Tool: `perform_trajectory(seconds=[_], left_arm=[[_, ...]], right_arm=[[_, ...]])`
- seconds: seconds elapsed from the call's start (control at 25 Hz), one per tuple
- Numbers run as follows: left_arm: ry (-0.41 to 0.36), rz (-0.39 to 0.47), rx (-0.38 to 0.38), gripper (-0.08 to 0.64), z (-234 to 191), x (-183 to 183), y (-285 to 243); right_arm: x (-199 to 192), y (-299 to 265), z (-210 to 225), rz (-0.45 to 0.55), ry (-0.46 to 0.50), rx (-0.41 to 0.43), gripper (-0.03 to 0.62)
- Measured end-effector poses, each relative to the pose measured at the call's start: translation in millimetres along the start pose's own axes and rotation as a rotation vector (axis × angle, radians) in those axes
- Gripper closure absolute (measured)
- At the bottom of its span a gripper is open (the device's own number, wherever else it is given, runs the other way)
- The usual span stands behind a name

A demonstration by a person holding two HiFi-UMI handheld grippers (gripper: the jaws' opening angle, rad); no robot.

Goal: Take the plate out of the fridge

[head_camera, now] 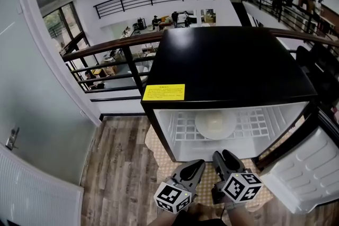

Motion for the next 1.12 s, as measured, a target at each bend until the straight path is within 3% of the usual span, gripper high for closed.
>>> perform_trajectory(seconds=[0.44,0.68,0.84,0.96,1.12], left_arm=[[0.0,-0.004,0.0,0.549,0.5,-1.7,-2.1],[-0.001,-0.008,0.008,0.549,-0.4,-2.8,2.5],[0.0,-0.006,0.019,0.549,-2.0,-2.1,6.5],[0.0,-0.005,0.021,0.549,-2.2,-1.1,9.0],[-0.003,-0.004,0.032,0.549,-3.4,-0.9,11.0]], right_arm=[[27.6,-22.5,-5.0,0.098,-0.365,0.044,0.373],[27.2,-35.3,2.5,0.116,-0.591,0.001,0.37],[30.8,-47.5,4.1,0.13,-0.683,-0.009,0.37],[32.5,-54.2,5.8,0.114,-0.695,-0.043,0.371],[32.5,-54.7,5.5,0.103,-0.714,-0.03,0.446]])
Point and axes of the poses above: the fingertips, and each gripper's own axes: y backward along the fingers, z to its right, x out of its top, the point moved 10 cm from there along y, backward along the fingers, and after that the axes turned 11 degrees about -y, right-handed, at the moved point
